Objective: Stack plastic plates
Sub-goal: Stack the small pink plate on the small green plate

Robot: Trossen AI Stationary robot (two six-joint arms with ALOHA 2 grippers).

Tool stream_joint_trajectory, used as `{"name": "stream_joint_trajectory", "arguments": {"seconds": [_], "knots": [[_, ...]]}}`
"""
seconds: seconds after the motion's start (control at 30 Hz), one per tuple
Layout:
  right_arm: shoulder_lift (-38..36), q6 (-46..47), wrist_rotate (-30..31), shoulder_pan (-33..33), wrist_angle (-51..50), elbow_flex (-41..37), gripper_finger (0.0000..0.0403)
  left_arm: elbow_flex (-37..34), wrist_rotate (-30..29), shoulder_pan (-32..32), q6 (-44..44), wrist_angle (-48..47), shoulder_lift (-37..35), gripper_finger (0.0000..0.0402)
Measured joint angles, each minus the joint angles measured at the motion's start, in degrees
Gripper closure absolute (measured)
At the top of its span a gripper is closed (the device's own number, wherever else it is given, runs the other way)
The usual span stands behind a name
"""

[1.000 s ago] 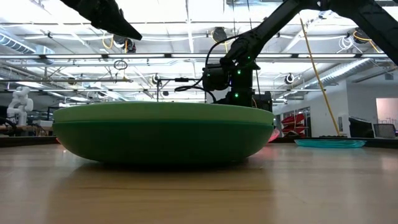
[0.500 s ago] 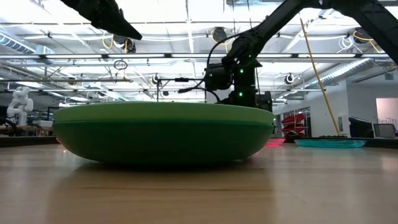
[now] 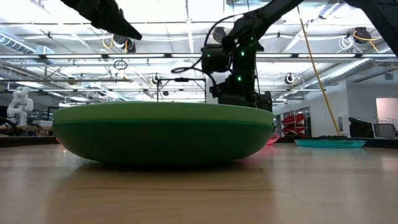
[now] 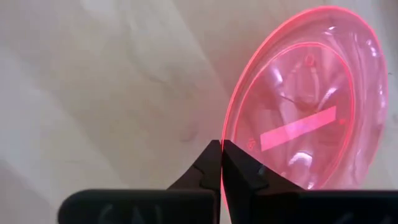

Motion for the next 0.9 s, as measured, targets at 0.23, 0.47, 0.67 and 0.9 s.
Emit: {"name": "stream_joint_trajectory", "arguments": {"seconds": [0.23,0.47,0.67,0.9], "knots": [[-2.2,1.6,0.0,2.6,0.0,0.1,0.0402,0.0,0.0,0.0,0.0,0.0,0.0,0.0291],[-2.5,1.3,0.6,6.5,0.0,0.1,0.0403,0.0,0.0,0.0,0.0,0.0,0.0,0.0291],[-2.7,-1.3,7.1,11.5,-0.1,0.1,0.0403,0.0,0.0,0.0,0.0,0.0,0.0,0.0291],[-5.4,-3.9,12.4,17.7,0.3,0.2,0.0403,0.0,0.0,0.0,0.4,0.8,0.0,0.0291]]}}
